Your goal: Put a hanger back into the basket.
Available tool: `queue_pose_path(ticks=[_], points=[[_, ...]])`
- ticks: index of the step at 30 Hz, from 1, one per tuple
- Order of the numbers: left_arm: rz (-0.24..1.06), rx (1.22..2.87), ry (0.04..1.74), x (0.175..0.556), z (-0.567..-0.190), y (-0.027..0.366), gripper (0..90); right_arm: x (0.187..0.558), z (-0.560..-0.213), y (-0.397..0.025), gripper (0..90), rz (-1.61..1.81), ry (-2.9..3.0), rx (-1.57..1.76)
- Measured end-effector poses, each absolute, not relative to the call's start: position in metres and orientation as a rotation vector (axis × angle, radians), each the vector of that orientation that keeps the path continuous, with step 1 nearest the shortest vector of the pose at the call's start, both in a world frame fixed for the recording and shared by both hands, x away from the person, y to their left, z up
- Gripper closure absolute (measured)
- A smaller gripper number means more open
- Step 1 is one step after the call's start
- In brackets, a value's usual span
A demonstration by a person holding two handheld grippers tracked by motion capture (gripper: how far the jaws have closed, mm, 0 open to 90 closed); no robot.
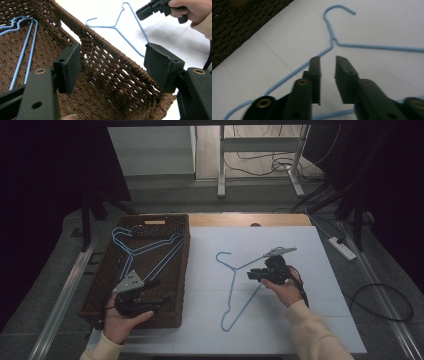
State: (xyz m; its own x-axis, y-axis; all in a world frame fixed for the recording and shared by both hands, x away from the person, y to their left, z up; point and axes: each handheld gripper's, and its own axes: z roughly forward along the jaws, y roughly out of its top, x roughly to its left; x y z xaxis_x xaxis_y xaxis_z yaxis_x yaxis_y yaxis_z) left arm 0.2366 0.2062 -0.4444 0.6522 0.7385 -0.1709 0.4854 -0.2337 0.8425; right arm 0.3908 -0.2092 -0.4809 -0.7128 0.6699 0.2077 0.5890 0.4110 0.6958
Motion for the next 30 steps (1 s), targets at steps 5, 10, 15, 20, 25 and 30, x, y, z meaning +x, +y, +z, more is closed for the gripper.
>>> queue_pose_path(ticks=[5, 10, 15, 20, 25, 30], points=[[0.326, 1.892, 0.965, 0.237, -0.445, 0.206, 30.6, 0.404, -0.48, -0.203, 55.8, 1.149, 2.582, 1.127], [0.322, 1.892, 0.968, 0.237, -0.445, 0.206, 30.5, 0.425, -0.48, -0.185, 45.3, 1.062, 2.639, 1.091], [0.324, 1.891, 0.971, 0.238, -0.446, 0.207, 30.5, 0.44, -0.481, -0.167, 42.1, 1.003, 2.683, 1.042], [0.324, 1.893, 0.973, 0.238, -0.446, 0.208, 30.5, 0.45, -0.481, -0.151, 40.6, 0.937, 2.735, 0.993], [0.32, 1.891, 0.973, 0.238, -0.447, 0.208, 30.5, 0.464, -0.487, -0.13, 47.8, 0.779, 2.792, 0.932], [0.32, 1.892, 0.972, 0.238, -0.447, 0.208, 30.5, 0.473, -0.492, -0.119, 53.6, 0.685, 2.825, 0.9]])
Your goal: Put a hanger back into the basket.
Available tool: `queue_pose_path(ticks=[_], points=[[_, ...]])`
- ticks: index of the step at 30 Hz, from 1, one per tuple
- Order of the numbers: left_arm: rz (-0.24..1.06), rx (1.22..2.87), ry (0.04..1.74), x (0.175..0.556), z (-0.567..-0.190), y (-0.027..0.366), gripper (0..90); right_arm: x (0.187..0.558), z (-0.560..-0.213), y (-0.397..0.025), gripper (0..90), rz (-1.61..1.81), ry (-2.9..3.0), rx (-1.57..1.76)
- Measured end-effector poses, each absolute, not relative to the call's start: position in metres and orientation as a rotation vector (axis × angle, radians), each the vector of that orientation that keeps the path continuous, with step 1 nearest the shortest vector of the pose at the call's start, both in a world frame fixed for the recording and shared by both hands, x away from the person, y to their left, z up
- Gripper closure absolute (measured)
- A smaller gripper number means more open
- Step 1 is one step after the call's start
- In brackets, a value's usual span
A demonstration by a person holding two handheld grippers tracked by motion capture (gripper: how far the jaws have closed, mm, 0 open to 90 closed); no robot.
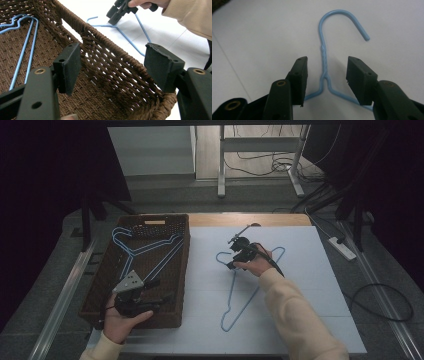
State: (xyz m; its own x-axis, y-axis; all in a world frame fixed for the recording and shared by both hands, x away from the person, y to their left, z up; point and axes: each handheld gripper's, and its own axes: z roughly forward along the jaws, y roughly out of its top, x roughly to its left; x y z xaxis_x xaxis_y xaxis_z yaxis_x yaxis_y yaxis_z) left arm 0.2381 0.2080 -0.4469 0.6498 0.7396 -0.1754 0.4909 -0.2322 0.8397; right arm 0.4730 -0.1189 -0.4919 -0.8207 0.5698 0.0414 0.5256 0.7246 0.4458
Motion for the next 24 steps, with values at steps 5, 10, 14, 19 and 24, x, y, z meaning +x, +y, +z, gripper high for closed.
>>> queue_pose_path(ticks=[5, 10, 14, 19, 24], points=[[0.319, 1.892, 0.97, 0.238, -0.447, 0.209, 30.5, 0.477, -0.497, -0.109, 61.4, 0.594, 2.858, 0.863], [0.32, 1.893, 0.969, 0.238, -0.447, 0.209, 30.5, 0.477, -0.5, -0.098, 70.1, 0.481, 2.88, 0.807], [0.321, 1.89, 0.969, 0.238, -0.447, 0.209, 30.5, 0.479, -0.5, -0.094, 80.4, 0.457, 2.901, 0.817], [0.322, 1.893, 0.968, 0.237, -0.446, 0.208, 30.5, 0.48, -0.5, -0.092, 86.4, 0.441, 2.898, 0.855], [0.319, 1.904, 0.945, 0.235, -0.442, 0.199, 30.5, 0.475, -0.498, -0.094, 86.6, 0.463, 2.849, 0.876]])
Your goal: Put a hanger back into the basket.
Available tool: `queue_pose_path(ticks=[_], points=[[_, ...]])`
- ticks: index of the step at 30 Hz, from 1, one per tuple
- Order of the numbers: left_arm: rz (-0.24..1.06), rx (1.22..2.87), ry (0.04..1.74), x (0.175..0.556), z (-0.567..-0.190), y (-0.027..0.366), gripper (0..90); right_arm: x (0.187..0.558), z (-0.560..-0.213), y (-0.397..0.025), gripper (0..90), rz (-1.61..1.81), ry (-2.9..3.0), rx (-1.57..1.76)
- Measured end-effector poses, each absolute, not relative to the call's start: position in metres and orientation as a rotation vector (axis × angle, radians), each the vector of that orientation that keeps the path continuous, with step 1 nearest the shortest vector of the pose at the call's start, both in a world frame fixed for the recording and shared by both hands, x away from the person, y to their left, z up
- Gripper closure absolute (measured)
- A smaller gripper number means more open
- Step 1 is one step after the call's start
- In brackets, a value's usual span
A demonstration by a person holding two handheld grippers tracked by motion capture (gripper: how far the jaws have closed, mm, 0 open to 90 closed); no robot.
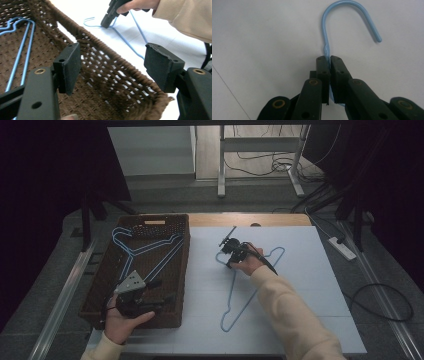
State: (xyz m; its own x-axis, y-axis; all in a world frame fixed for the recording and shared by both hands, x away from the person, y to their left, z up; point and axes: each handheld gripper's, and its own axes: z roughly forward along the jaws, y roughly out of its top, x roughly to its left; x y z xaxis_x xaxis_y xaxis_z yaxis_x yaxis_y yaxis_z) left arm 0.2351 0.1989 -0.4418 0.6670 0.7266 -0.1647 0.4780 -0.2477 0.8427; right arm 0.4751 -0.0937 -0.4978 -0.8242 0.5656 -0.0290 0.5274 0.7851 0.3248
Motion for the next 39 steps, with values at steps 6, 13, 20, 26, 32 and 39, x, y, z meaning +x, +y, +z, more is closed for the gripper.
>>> queue_pose_path(ticks=[6, 13, 20, 26, 32, 39], points=[[0.306, 1.923, 0.921, 0.233, -0.436, 0.181, 30.5, 0.471, -0.488, -0.102, 86.6, 0.543, 2.814, 0.887], [0.251, 2.008, 0.926, 0.237, -0.431, 0.132, 29.5, 0.465, -0.474, -0.11, 86.6, 0.6, 2.776, 0.873], [0.202, 2.095, 0.945, 0.254, -0.443, 0.084, 29.5, 0.461, -0.47, -0.114, 86.6, 0.639, 2.761, 0.862], [0.184, 2.155, 0.957, 0.267, -0.451, 0.045, 28.1, 0.458, -0.468, -0.117, 86.6, 0.654, 2.754, 0.856], [0.168, 2.175, 1.001, 0.279, -0.467, 0.023, 26.8, 0.455, -0.467, -0.117, 86.6, 0.667, 2.749, 0.85], [0.172, 2.185, 1.036, 0.29, -0.486, 0.009, 26.9, 0.453, -0.465, -0.117, 86.6, 0.673, 2.742, 0.842]])
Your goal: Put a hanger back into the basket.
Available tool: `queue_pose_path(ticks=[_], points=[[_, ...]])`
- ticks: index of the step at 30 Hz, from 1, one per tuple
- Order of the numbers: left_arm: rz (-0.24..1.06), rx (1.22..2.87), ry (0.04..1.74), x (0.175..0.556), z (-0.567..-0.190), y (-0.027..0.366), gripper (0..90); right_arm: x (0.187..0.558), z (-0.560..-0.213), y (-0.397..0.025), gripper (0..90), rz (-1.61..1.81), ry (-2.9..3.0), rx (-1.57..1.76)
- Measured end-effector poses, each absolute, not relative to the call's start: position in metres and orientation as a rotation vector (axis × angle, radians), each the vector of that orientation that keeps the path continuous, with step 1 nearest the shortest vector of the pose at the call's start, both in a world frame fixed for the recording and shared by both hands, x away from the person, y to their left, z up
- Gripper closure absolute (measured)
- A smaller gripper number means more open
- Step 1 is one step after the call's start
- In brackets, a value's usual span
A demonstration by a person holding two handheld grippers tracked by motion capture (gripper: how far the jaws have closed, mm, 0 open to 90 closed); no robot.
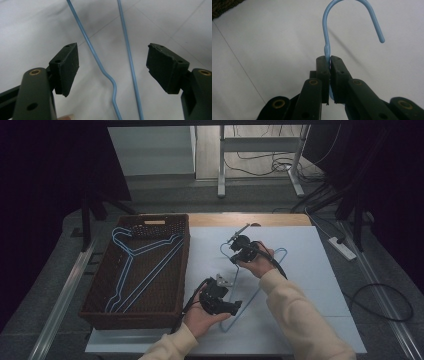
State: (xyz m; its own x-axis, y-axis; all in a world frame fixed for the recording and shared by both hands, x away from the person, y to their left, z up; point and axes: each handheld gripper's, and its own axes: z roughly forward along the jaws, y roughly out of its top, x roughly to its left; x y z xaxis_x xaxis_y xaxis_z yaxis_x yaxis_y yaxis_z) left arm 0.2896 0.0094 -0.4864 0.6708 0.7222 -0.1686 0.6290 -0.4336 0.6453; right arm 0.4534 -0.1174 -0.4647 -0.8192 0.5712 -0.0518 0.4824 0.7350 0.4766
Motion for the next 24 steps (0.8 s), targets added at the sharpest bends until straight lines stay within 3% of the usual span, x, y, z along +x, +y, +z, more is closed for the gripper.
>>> queue_pose_path(ticks=[6, 12, 18, 19, 20, 24], points=[[0.205, 2.151, 1.096, 0.306, -0.499, 0.002, 30.2, 0.452, -0.463, -0.119, 86.5, 0.683, 2.734, 0.835], [0.173, 2.149, 1.147, 0.322, -0.514, 0.0, 41.4, 0.45, -0.461, -0.12, 86.5, 0.688, 2.729, 0.828], [0.093, 2.14, 1.146, 0.331, -0.522, 0.0, 65.0, 0.449, -0.46, -0.121, 86.5, 0.698, 2.724, 0.828], [0.064, 2.128, 1.147, 0.332, -0.523, 0.001, 65.0, 0.449, -0.46, -0.121, 86.5, 0.7, 2.724, 0.828], [0.047, 2.115, 1.143, 0.333, -0.523, 0.002, 75.1, 0.449, -0.459, -0.121, 86.5, 0.703, 2.722, 0.829], [0.031, 2.099, 1.156, 0.334, -0.522, 0.003, 77.7, 0.448, -0.458, -0.122, 86.5, 0.713, 2.712, 0.825]])
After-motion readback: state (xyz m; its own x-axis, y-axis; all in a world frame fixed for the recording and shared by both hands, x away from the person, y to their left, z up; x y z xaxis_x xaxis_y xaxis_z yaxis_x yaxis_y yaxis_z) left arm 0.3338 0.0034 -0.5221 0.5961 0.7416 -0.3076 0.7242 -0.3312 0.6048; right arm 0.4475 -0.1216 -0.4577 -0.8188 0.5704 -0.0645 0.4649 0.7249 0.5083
